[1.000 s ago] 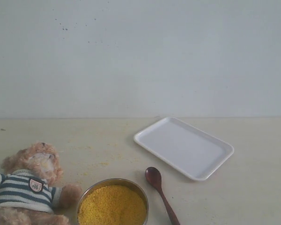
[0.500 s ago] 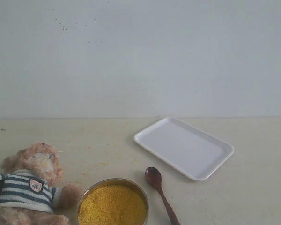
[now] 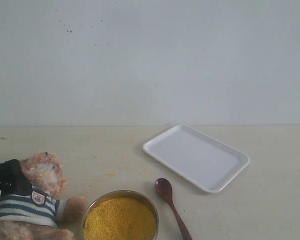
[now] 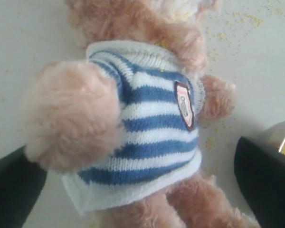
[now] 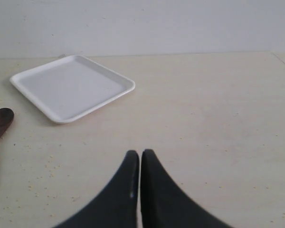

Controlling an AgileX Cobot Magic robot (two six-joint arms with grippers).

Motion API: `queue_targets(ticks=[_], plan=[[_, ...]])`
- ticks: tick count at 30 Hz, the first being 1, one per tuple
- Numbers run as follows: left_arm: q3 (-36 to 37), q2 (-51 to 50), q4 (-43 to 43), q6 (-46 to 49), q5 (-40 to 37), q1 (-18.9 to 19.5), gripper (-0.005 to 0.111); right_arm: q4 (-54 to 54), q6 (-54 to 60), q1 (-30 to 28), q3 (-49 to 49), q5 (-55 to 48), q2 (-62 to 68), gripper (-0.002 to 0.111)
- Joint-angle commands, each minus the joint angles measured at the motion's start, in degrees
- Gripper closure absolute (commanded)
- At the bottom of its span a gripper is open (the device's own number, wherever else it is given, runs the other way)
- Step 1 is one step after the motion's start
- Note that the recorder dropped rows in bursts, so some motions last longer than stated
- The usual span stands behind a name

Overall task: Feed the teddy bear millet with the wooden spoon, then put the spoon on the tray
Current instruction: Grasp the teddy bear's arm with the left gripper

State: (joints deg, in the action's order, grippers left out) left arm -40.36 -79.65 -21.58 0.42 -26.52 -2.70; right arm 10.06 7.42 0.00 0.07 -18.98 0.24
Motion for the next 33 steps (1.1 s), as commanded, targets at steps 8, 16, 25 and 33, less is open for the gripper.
queue_targets(ticks=[8, 16, 25, 33], plan=[[0.32, -5.34, -3.08, 5.86, 3.73, -0.25, -0.001, -0.15, 0.54, 0.01, -0.07, 0.46, -0.24, 0.107], [0.32, -12.69, -3.60, 5.86, 14.24, -0.25, -0.001, -0.15, 0.54, 0.01, -0.07, 0.46, -0.24, 0.107], [-0.65, -20.67, -5.98, 5.63, 23.66, -3.83, 0.040, -0.15, 0.42, 0.00, -0.07, 0.46, -0.24, 0.107], [-0.98, -22.15, -2.53, 10.71, 26.52, -3.83, 0.103, -0.15, 0.42, 0.00, -0.07, 0.46, -0.24, 0.107]])
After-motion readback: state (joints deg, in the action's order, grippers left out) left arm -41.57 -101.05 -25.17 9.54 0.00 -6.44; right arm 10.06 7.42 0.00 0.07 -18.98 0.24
